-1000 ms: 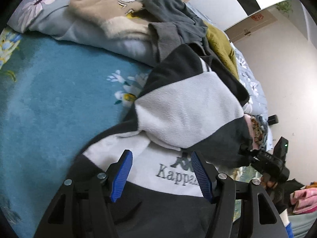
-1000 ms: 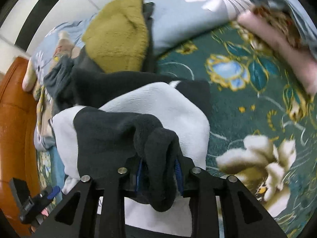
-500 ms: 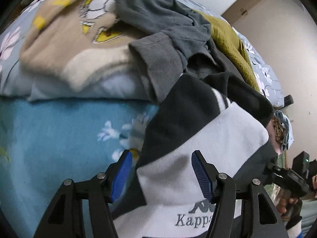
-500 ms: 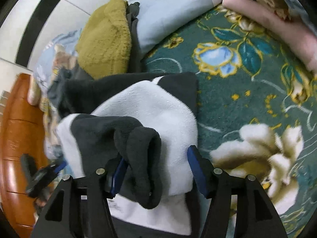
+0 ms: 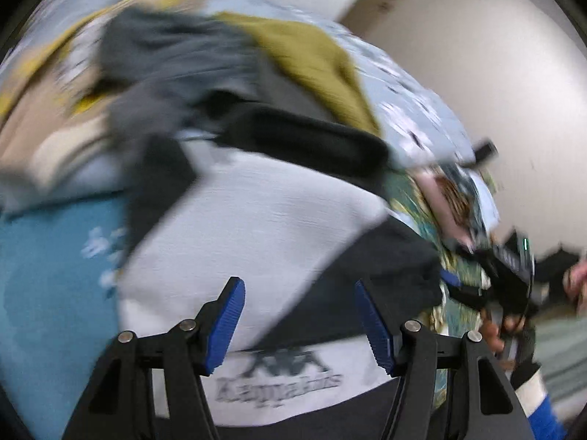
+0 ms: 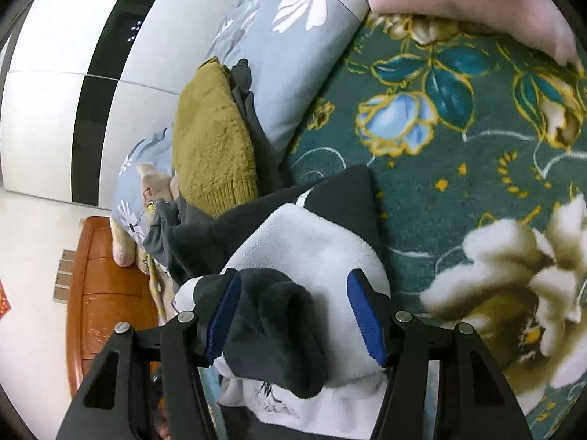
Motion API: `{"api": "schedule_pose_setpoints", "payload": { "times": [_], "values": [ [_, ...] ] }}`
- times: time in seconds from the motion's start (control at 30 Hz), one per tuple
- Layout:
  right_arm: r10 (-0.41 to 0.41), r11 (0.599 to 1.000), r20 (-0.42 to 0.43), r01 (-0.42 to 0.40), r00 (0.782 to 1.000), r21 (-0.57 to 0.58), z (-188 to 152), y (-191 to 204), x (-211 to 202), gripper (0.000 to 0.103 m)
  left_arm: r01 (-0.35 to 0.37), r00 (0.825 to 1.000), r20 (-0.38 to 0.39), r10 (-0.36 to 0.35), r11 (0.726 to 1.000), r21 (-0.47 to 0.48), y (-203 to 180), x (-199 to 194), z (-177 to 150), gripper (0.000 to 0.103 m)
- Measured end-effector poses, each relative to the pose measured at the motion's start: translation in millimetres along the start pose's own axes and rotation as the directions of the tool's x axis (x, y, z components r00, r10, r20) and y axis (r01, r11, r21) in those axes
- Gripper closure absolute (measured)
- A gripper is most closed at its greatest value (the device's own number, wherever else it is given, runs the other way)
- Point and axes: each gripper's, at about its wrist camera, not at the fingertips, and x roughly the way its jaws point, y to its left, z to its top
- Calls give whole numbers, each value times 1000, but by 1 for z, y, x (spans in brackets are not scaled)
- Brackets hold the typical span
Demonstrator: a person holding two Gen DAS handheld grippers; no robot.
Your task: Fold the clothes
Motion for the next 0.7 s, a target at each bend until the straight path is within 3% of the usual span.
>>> {"api": "schedule_pose_setpoints", "payload": {
  "times": [0.1,0.17,0.33,0.47,0.6,0.63,0.7],
  "values": [
    [-1,1000,38,1,999,18,2,-3,-6,42,-5,999,-42,11,990,141,-50,27,-6,37],
    [6,999,74,-9,997,38,2,-6,-17,42,0,998,-61,16,969,249,-83,43,-14,36],
    [42,994,152,-57,987,92,-1,-15,-44,42,-15,995,-76,60,869,494,-155,81,-34,36],
    [45,989,193,-71,980,133,-3,-24,-57,42,-60,990,-70,122,816,575,-175,104,-41,36],
    [38,984,214,-74,976,163,-5,-30,-64,42,-126,982,-42,185,799,588,-176,115,-40,39],
    [36,983,216,-74,976,169,-6,-31,-65,42,-133,981,-37,190,798,587,-176,117,-40,41],
    [32,982,216,-71,976,175,-7,-32,-65,42,-137,981,-33,192,801,583,-176,120,-38,55]
  ]
}}
